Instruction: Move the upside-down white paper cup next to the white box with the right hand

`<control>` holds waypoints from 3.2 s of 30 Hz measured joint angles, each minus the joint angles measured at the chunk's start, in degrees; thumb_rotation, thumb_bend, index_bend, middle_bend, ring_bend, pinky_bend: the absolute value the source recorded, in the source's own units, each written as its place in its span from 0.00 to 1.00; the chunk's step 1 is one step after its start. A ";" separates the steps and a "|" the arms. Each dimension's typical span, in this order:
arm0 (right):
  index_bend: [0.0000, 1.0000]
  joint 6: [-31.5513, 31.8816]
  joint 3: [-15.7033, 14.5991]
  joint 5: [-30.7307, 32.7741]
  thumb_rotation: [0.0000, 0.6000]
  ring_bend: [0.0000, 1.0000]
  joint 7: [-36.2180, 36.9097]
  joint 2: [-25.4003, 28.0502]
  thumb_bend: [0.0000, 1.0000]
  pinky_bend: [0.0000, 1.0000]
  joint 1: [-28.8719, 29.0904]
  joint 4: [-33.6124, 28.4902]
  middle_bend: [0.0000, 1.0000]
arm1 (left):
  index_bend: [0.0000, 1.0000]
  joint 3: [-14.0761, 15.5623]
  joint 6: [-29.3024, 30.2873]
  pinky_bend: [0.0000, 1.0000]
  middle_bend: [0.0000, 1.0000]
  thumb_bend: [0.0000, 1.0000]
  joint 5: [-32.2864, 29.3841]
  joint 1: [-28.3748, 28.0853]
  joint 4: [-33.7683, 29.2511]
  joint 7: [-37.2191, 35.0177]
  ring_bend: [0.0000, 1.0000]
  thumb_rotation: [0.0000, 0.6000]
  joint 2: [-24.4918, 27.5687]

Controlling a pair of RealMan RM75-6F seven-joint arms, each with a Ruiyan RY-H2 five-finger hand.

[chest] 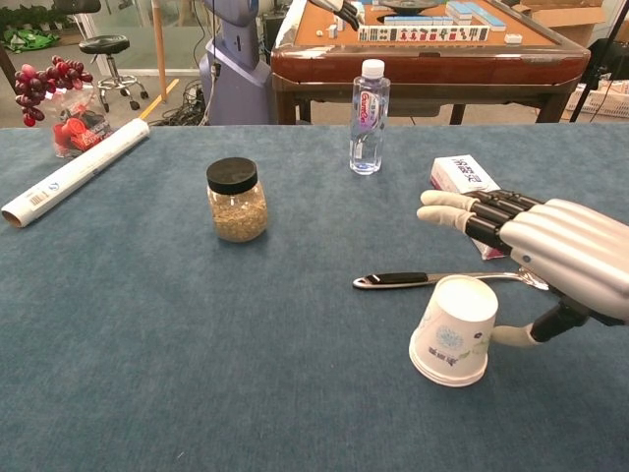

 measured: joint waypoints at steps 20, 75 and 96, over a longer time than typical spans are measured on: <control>0.00 -7.00 4.12 3.78 1.00 0.00 -4.95 -2.95 0.00 0.09 7.12 -3.04 0.00 | 0.01 -0.89 -2.50 0.59 0.22 0.06 -3.84 0.25 -1.51 2.11 0.28 1.00 1.07; 0.00 -9.71 0.46 4.28 1.00 0.00 -14.72 -5.82 0.00 0.09 11.92 -11.02 0.00 | 0.02 -1.04 -4.50 0.59 0.22 0.06 -5.07 0.20 -1.56 0.47 0.29 1.00 1.87; 0.00 -13.67 6.15 9.23 1.00 0.00 -17.27 -12.99 0.00 0.09 16.40 -2.61 0.00 | 0.02 -0.87 -4.21 0.59 0.22 0.06 -4.79 0.64 -1.97 -1.07 0.29 1.00 2.54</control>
